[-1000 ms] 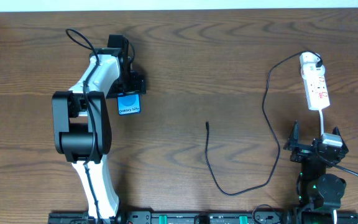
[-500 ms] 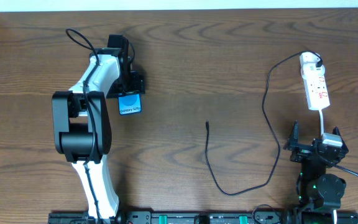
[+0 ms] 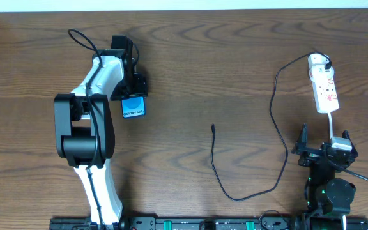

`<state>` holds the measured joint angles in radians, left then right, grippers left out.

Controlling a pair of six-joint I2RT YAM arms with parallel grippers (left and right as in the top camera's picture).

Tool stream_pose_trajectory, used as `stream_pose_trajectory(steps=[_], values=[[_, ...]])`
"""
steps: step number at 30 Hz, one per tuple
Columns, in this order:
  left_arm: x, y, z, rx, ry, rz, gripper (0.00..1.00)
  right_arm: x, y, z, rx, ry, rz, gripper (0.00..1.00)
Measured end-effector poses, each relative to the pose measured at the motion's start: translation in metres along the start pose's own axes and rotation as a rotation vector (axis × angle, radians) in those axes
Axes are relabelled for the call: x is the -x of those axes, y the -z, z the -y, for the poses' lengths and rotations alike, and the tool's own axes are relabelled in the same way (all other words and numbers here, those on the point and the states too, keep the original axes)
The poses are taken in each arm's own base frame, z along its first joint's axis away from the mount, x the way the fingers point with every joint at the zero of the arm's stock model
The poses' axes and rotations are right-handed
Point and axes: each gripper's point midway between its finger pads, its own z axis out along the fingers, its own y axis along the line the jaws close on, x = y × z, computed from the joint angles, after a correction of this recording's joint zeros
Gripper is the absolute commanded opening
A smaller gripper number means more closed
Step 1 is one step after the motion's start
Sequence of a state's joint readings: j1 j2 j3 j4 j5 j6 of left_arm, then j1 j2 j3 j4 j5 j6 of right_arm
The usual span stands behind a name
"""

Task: Plug charger to phone and switch on socket
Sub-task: 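Close the left gripper on the phone's long sides, then lift the phone with the left gripper and tilt it upright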

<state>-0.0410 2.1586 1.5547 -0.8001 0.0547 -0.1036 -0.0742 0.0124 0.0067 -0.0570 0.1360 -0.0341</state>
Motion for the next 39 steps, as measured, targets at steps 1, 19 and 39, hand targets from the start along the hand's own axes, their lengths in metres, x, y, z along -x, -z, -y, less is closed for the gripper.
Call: stream_pose_trajectory(steps=[1, 19, 39], values=[[0.0, 0.0, 0.0, 0.0, 0.0, 0.0, 0.63, 0.0, 0.0, 0.0, 0.0, 0.0, 0.0, 0.99], [0.0002, 0.0, 0.0, 0.0, 0.0, 0.001, 0.09, -0.0001, 0.0, 0.0, 0.0, 0.0, 0.0, 0.99], [0.0067, 0.0028, 0.0011, 0.001, 0.0, -0.001, 0.07, -0.0001, 0.0, 0.0, 0.0, 0.0, 0.0, 0.99]])
